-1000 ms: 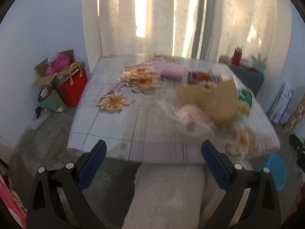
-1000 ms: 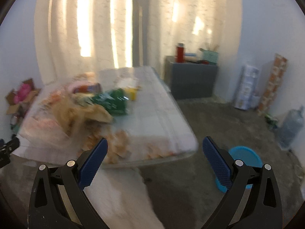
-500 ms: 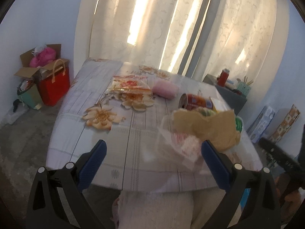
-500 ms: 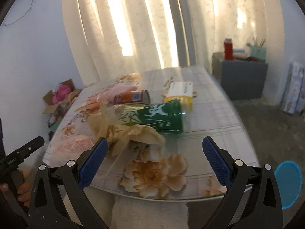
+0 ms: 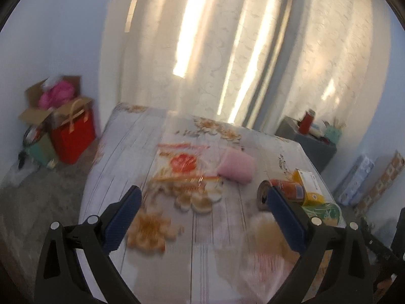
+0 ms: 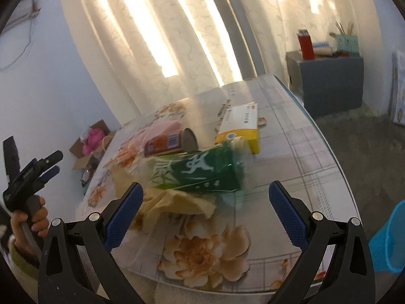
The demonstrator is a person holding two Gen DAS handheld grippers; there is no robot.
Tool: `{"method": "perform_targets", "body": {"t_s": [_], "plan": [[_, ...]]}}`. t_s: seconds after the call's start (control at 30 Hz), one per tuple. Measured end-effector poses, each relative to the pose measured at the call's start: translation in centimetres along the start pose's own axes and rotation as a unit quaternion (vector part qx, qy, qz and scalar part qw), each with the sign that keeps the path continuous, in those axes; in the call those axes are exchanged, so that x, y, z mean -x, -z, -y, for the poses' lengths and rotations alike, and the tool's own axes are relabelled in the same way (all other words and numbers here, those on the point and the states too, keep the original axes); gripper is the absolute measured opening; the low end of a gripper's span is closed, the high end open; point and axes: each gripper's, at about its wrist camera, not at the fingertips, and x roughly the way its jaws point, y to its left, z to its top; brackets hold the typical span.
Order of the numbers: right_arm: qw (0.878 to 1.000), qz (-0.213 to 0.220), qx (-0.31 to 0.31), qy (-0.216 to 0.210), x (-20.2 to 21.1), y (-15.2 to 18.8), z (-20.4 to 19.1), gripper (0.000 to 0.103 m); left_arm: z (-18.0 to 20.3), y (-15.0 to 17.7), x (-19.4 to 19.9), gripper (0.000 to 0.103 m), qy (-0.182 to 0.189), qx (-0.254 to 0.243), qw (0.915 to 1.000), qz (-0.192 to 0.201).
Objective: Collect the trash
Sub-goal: 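Reach the left gripper to the pink sponge and close on it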
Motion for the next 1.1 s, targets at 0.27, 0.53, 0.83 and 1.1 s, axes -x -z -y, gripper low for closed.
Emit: {"method": "perform_targets", "body": {"t_s": [0.27,0.53,0.83,1.1], "plan": [[0.999,0.009,-0.043,0.006,-0.9,-1.7,3.2,0.095,3.2,-6.2,-10.7,0.097,0.046,-0.072,0.9885,-0.125],[0.999,0.000,-0.054,-0.005,-2.2,-2.4,4.3,0.095,8.0,-8.0,-24.2,0.097,0.046,-0.150,0.9508,-0.267],[0.998,-0.004,-0.069,0.004,-3.1,-2.3,6.7,0.095,10.8,-5.9,-30.8,0.097,0.010,-0.221,0.9158,-0.336],[0.997,0.007,-0.078,0.009,-2.9,-4.9,8.3,0.095,10.3,-5.4,-31.9,0.085,-0.012,-0.183,0.9191,-0.349]]}}
